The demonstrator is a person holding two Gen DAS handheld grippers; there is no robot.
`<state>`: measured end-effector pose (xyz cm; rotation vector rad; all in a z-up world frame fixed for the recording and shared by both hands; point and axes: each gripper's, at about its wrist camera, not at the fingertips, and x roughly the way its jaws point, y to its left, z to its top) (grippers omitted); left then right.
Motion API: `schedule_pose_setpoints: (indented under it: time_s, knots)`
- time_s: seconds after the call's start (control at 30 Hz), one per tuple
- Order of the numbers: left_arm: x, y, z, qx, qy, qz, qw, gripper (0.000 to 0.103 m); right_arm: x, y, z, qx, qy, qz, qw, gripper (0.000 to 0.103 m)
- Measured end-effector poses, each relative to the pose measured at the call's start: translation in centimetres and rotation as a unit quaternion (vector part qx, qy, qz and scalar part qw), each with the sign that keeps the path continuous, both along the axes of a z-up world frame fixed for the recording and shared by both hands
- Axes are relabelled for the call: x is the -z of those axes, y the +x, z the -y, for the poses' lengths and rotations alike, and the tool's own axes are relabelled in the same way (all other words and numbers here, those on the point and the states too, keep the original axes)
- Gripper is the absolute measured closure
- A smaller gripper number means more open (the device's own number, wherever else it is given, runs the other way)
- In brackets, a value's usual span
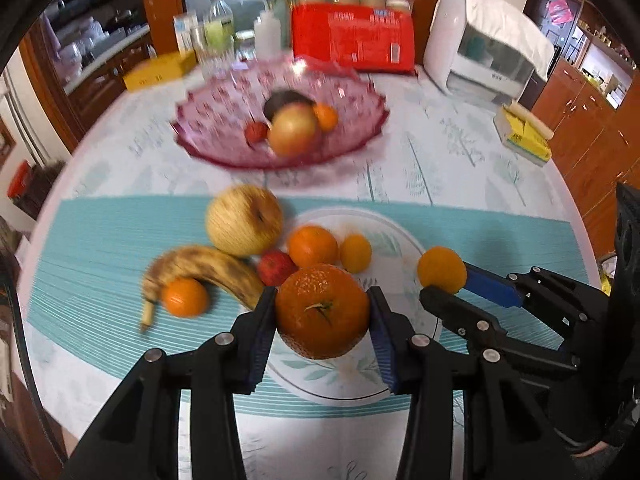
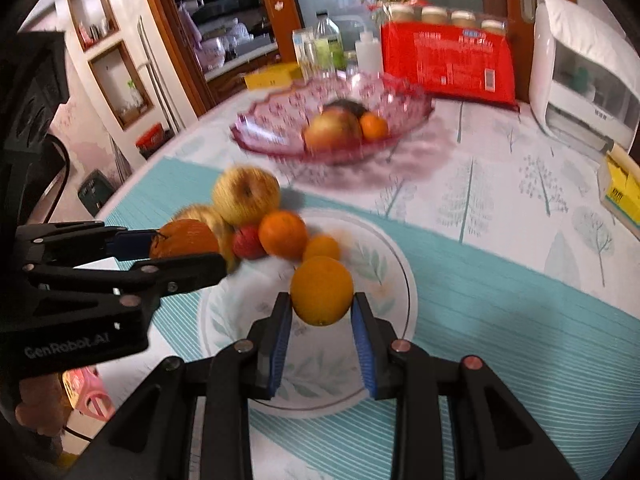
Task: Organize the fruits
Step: 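Grasp a tangerine with the left tool while the right tool grasps an orange, then carry the tangerine and orange into the pink bowl and open both tools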
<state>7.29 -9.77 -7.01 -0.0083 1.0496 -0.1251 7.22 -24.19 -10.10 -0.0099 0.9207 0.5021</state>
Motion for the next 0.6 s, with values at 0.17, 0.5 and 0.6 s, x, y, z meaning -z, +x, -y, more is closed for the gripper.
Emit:
schedule_pose_setpoints:
  time_s: [0.17, 0.5, 0.6]
  knots:
    - [-4.8, -0.6, -1.4, -0.007, 0.026, 0.034, 0.9991, 0.06, -3.5, -0.4, -0.3, 0.012, 0.035, 0.029, 0.999, 0.072]
    - [-9.8, 1.2, -5.5, 0.01, 0.044, 0.06, 0.9972, 0.06, -8.4, -0.4, -3.1, 0.035, 0.042, 0.069, 0.996, 0.072]
    - [-11.7, 2.7, -6.7, 0.029, 0.058, 0.069, 0.9955, 0.06, -10.5, 0.3, -4.1, 0.055, 0.049, 0.078, 0.994, 0.072]
